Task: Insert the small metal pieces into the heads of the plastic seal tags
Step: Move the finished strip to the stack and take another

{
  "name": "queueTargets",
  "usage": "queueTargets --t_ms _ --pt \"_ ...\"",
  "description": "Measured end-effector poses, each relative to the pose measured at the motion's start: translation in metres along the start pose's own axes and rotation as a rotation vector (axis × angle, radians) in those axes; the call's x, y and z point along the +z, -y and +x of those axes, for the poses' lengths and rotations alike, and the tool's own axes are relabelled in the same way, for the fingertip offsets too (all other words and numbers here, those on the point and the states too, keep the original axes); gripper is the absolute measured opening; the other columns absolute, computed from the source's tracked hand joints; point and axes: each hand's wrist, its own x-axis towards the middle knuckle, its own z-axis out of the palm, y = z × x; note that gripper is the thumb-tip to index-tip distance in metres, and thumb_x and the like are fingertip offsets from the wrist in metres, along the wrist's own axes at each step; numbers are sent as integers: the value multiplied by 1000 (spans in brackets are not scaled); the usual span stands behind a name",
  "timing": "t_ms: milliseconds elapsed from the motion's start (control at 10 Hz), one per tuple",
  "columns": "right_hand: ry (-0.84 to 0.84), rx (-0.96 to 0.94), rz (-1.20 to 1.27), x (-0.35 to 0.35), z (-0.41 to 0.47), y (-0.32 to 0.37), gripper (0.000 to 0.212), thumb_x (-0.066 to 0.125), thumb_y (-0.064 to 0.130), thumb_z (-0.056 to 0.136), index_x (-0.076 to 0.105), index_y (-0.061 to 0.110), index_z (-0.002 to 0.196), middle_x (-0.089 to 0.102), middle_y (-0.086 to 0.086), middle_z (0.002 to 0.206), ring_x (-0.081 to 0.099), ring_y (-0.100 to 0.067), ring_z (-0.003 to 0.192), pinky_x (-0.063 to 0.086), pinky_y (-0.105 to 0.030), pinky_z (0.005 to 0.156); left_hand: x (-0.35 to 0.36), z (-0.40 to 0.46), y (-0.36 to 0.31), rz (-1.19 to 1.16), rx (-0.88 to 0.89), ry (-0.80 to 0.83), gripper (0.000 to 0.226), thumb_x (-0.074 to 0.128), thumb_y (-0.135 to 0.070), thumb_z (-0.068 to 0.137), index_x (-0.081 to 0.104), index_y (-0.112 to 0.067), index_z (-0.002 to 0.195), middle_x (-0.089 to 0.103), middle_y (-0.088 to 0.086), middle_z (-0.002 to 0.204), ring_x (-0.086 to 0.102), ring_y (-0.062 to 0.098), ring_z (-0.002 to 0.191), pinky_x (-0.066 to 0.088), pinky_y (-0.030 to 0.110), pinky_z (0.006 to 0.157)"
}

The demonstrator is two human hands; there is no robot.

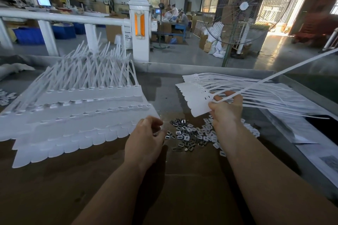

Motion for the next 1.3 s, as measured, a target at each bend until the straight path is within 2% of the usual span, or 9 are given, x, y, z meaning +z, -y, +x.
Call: queueTargets --t_ms 300,400,600,700,900,1000,1100,1200,1300 --pt "-86 144 49 13 19 -7 42 50 -14 84 45 21 107 58 -5 96 56 -13 73 50 -19 53 2 0 1 21 -9 -3 11 59 -35 88 52 -35 97 55 -15 98 56 2 86 42 20 70" --pt "-78 187 -73 13 24 -6 42 57 -13 82 47 12 114 57 -13 110 59 -20 85 55 -29 76 2 0 1 23 -6 3 13 58 -36 88 53 -33 100 53 -16 98 56 1 85 39 16 65" --pt "19 203 -397 11 28 5 28 67 9 84 57 3 109 58 -9 88 56 -15 64 54 -24 65 2 1 2 34 -2 7 11 57 -39 88 49 -38 95 50 -20 93 53 -1 83 42 21 73" --pt "-2 343 -203 11 30 8 24 66 -1 81 60 0 104 58 -10 82 59 -15 69 56 -21 67 2 1 2 38 -4 7 11 57 -39 88 48 -39 94 50 -20 93 53 -2 83 42 22 71" --pt "98 407 109 0 12 2 47 44 -12 89 37 -6 134 53 -20 124 57 -17 74 53 -17 57 3 2 2 49 8 0 12 59 -37 88 49 -37 95 52 -18 94 53 -1 83 40 20 68" --pt "143 356 38 -7 2 2 45 44 -14 87 39 -10 132 55 -23 121 62 -28 100 52 -19 76 3 3 4 53 18 -3 12 59 -36 87 51 -36 96 51 -19 92 51 -3 80 37 15 62" --pt "150 391 34 -16 -18 8 23 53 -14 83 60 -9 105 61 -25 108 64 -30 95 58 -26 70 2 3 4 41 14 2 14 60 -34 87 53 -33 99 51 -18 91 49 -3 78 37 16 63" --pt "201 407 75 -21 -40 8 27 50 -14 84 55 -10 110 57 -25 112 58 -17 73 54 -20 62 1 2 3 23 15 15 14 61 -33 87 54 -31 99 55 -13 95 52 0 82 38 17 65" --pt "164 408 81 -29 -51 3 22 49 -13 86 56 0 102 58 -20 101 59 -19 80 54 -25 62 1 1 2 -1 23 25 13 61 -32 87 52 -32 97 58 -11 98 52 1 85 39 21 72"
